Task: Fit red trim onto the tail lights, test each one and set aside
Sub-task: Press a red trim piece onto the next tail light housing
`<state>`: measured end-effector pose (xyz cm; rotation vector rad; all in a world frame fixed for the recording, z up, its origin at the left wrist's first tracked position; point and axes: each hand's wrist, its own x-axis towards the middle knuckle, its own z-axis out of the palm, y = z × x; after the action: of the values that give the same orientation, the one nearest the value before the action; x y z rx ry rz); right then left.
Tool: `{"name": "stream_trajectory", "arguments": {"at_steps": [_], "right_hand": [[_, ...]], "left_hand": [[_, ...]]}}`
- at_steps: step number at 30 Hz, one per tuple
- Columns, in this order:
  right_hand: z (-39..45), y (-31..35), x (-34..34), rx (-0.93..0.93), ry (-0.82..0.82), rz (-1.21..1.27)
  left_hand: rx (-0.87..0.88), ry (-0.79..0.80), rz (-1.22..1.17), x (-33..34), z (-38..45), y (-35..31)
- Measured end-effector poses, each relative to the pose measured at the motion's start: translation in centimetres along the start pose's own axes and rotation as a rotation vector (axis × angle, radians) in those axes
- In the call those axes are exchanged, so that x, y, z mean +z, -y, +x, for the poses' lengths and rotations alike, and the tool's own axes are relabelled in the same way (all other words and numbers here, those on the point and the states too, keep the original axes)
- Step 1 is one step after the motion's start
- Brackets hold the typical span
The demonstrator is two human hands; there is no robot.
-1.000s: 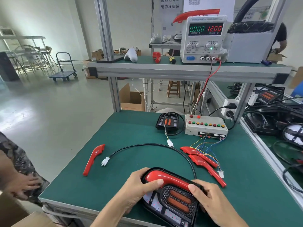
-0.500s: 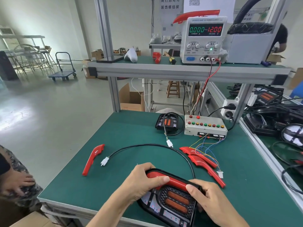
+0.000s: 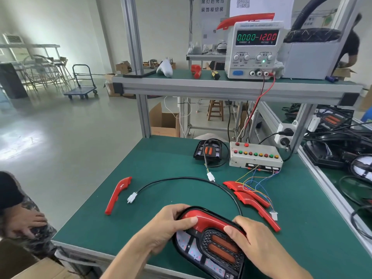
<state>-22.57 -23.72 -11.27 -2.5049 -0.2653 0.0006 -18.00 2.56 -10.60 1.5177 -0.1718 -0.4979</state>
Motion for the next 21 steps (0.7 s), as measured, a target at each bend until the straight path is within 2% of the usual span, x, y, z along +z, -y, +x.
{"name": "stream_trajectory", "arguments": {"at_steps": [8,11,21], "right_hand": [[-0.2,-0.2,-0.1,-0.026,-0.088,0.106],[-0.3,-0.3,0.0,0.002,-0.107,0.131],[-0.1,-2.0,-0.9,0.013,0.042,0.222]], "left_hand": [[0.063,-0.035,0.012,0.7,0.5,0.5],[0.032,-0.041,-0.081,0.9,0.5,0.9],[-0.015,-0.059,-0.188,1.3,1.2,0.8]]}}
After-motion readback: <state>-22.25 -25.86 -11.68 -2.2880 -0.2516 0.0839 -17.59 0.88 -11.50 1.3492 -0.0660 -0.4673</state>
